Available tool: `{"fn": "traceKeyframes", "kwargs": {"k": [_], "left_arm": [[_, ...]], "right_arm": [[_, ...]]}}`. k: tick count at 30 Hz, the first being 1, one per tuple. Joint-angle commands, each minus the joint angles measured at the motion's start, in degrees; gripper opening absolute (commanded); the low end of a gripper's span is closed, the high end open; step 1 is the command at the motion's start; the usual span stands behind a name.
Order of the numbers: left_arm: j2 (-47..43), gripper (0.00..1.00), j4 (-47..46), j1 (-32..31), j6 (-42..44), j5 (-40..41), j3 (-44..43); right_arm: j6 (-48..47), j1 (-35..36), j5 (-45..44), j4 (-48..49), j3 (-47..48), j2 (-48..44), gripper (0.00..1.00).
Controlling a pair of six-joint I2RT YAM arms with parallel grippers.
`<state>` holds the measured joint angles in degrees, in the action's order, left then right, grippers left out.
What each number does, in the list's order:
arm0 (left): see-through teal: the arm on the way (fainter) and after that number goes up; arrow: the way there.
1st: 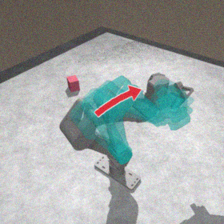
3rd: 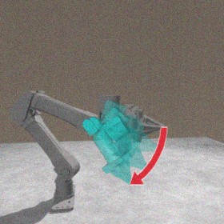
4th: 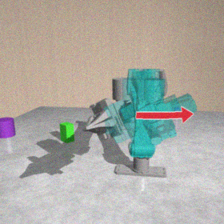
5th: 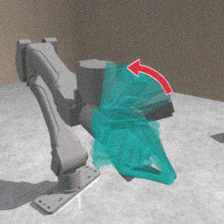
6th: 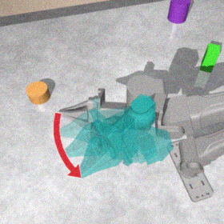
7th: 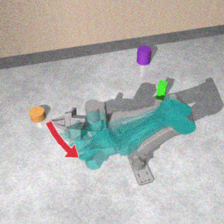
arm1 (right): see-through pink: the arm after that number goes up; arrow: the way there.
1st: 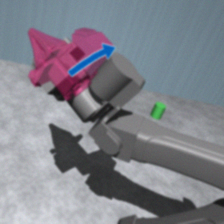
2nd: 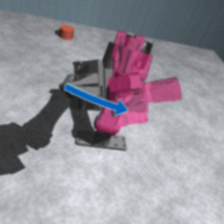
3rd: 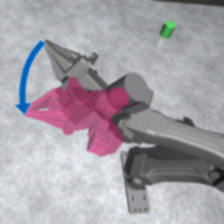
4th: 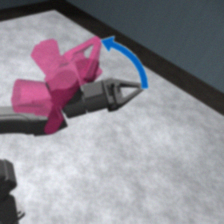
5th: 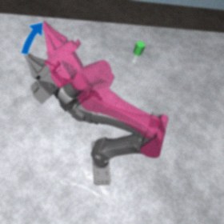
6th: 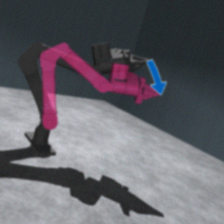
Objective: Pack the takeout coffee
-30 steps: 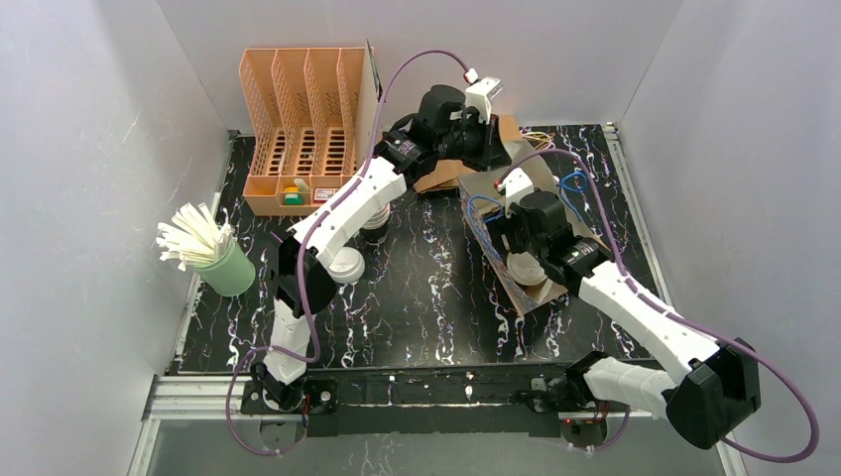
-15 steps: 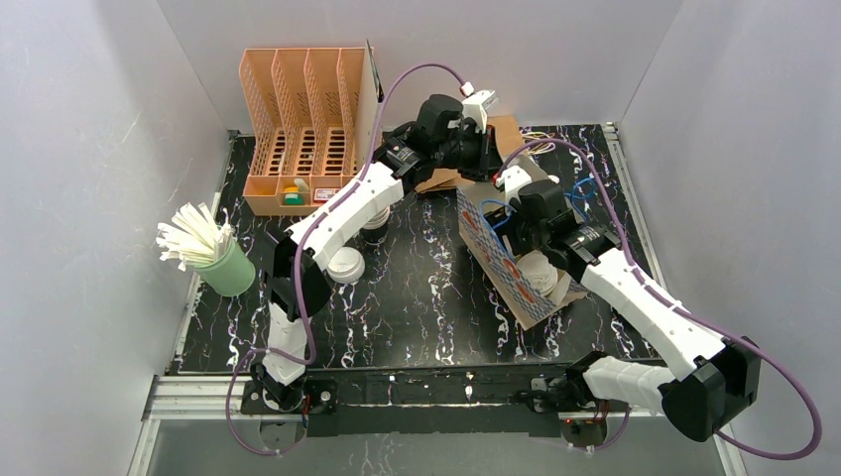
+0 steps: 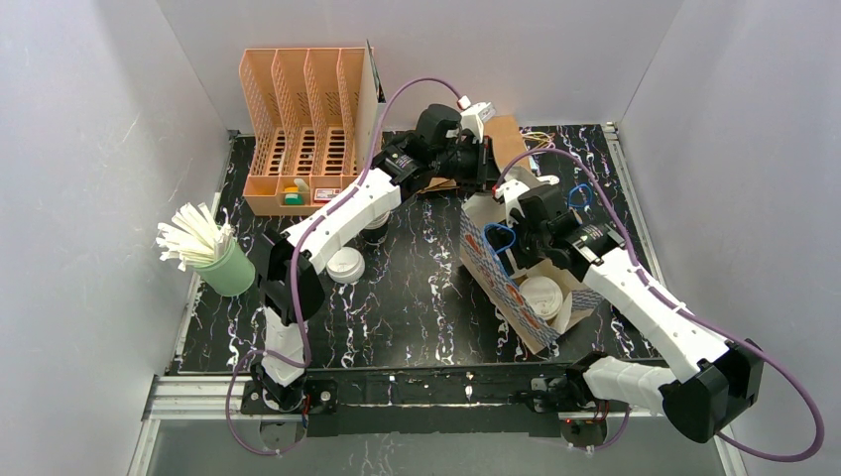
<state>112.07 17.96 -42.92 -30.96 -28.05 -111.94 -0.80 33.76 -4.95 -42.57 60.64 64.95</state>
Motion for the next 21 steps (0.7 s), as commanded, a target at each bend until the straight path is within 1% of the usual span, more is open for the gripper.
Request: {"fn": "traceKeyframes", "kwargs": {"k": [1, 7, 14, 21], "left_arm": [[-4.9, 0.00, -1.8, 0.1, -1.6, -2.0, 1.2], [-5.2, 0.00, -2.1, 0.1, -1.4, -0.9, 2.7], [-5.9, 0.00, -7.2, 0.1, -2.8, 1.4, 7.1], [-6.2, 0.00, -7.2, 0.5, -1.3, 3.7, 8.1]], "right_arm": [[0.3, -0.2, 1.2, -2.3, 2.4, 0.3, 0.21], [0.2, -0.2, 0.7, -1.1, 2.8, 2.0, 0.21], [0.3, 0.0, -0.5, 1.7, 3.3, 6.1, 0.21], [0.3, 0.0, -0.3, 3.4, 3.1, 7.6, 0.21]]}}
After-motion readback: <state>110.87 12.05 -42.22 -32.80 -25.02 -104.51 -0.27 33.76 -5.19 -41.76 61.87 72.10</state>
